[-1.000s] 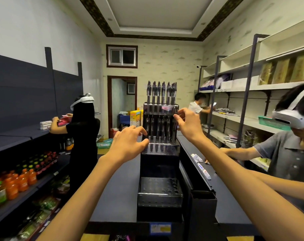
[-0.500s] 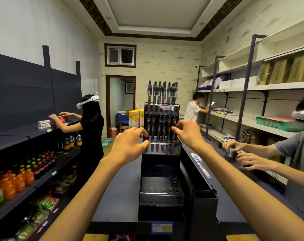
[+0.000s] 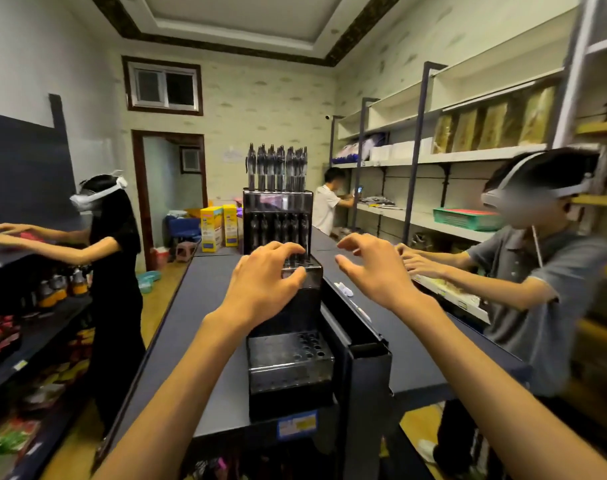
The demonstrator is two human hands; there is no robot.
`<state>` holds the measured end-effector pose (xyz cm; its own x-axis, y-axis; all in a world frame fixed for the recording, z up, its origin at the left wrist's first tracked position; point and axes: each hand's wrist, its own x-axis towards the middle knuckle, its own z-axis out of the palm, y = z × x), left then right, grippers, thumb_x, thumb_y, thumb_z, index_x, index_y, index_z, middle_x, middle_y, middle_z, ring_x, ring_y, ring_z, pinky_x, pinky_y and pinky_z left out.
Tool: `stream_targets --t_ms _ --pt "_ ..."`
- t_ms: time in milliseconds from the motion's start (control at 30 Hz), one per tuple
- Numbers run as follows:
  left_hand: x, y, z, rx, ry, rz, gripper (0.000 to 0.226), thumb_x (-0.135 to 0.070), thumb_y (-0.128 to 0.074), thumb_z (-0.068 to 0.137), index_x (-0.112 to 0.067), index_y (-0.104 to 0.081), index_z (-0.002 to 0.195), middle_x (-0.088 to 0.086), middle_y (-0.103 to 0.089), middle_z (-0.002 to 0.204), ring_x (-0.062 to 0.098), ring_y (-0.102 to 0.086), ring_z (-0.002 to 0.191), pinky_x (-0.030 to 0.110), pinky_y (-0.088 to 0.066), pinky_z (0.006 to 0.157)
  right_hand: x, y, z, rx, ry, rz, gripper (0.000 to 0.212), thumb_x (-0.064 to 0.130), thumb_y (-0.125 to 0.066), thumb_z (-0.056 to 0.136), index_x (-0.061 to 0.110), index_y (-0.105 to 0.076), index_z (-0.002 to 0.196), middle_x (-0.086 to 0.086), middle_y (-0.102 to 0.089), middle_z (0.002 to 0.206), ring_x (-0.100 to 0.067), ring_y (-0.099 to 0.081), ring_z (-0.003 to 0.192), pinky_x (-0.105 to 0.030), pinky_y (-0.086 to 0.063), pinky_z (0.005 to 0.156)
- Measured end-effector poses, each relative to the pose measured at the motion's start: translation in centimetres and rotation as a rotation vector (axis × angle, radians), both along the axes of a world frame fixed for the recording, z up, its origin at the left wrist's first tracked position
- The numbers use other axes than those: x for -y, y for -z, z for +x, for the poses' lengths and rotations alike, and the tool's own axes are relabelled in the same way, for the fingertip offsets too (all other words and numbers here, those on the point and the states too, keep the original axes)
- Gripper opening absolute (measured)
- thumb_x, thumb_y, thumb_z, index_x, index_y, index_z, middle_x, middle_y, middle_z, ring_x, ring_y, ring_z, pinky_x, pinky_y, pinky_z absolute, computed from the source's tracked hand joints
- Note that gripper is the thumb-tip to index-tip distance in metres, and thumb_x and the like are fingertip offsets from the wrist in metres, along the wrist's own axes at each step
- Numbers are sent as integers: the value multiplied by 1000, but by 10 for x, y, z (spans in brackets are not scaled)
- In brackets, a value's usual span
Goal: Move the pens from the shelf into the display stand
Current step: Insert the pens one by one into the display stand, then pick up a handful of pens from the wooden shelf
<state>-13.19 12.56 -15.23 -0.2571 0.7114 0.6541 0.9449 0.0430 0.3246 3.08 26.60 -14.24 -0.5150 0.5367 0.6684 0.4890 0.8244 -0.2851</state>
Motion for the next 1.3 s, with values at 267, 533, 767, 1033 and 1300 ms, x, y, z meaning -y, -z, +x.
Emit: stream_targets --t_ms 267,533,767,1033,1300 --pt "-43 9 86 -33 239 -12 39 -38 -59 94 -33 -60 133 -7 -62 130 18 -58 117 45 -45 100 21 17 120 18 194 -19 32 33 -69 93 21 -69 123 1 -67 128 -16 -60 115 -28 -46 94" --pt "-91 14 224 -77 458 -16 40 -38 -61 93 -32 -61 133 -5 -64 132 22 -58 120 45 -48 97 16 33 267 48 441 -78 27 37 -65 95 27 -67 119 3 -65 122 -20 -61 113 -38 -50 94" --pt "-133 20 372 -51 596 -41 39 -41 -58 94 -36 -59 132 -9 -63 125 19 -60 114 40 -49 91 5 44 429 45 591 -119 27 37 -62 97 29 -64 122 6 -64 124 -16 -59 115 -33 -46 92" --pt "-175 26 526 -25 689 -58 36 -44 -57 96 -38 -57 132 -16 -59 118 9 -63 96 39 -51 87 -8 49 591 43 704 -203 30 37 -60 98 34 -59 129 8 -61 128 -15 -55 122 -39 -46 101" --pt "-218 31 635 -71 793 -94 37 -45 -56 96 -37 -56 132 -14 -59 121 12 -59 111 40 -50 89 -30 64 697 -6 808 -234 30 38 -62 97 37 -58 127 11 -61 125 -14 -57 118 -40 -51 99"
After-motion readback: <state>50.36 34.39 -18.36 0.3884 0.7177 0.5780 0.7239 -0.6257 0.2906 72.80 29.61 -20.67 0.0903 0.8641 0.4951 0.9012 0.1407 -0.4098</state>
